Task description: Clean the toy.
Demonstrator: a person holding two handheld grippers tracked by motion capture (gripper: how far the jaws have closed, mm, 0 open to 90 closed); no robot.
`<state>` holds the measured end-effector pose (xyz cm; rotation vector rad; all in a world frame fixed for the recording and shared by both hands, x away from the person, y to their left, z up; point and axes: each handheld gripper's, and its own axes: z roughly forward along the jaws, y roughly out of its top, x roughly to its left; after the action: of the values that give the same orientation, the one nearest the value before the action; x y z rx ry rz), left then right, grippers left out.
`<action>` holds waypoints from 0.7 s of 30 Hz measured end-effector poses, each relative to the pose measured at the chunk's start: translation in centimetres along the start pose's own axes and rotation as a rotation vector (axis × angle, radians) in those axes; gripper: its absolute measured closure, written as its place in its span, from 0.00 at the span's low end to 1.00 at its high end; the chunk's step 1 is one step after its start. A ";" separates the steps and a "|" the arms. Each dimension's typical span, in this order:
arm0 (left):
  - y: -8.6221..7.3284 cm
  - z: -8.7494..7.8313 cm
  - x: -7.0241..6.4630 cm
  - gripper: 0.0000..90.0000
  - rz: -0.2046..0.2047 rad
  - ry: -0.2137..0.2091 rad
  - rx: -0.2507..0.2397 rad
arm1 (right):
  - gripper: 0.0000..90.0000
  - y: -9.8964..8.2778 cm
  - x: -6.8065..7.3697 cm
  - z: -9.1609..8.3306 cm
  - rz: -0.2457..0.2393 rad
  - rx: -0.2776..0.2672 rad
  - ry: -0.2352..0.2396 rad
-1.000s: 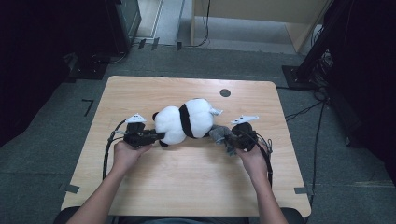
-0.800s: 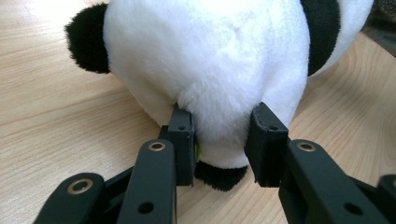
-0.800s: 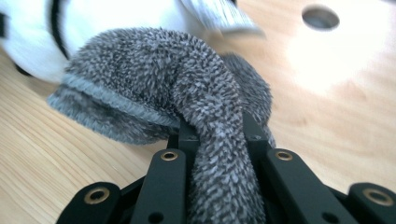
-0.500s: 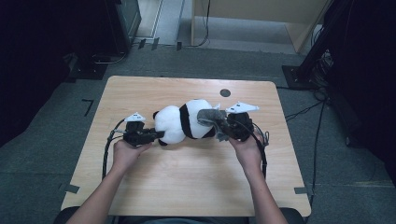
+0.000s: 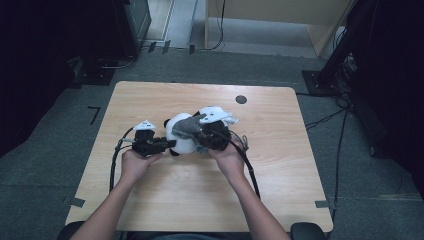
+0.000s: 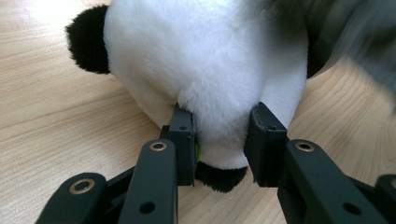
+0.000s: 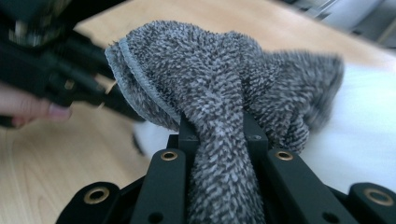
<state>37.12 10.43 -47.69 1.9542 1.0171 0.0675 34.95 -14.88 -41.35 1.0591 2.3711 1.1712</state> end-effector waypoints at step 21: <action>0.0 0.1 0.1 0.76 0.005 0.009 0.008 | 0.85 -6.0 0.1 2.5 -0.042 0.228 0.085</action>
<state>37.24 10.46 -47.79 1.9657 1.0203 0.0752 33.29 -15.76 -47.54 1.0398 2.6299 0.9660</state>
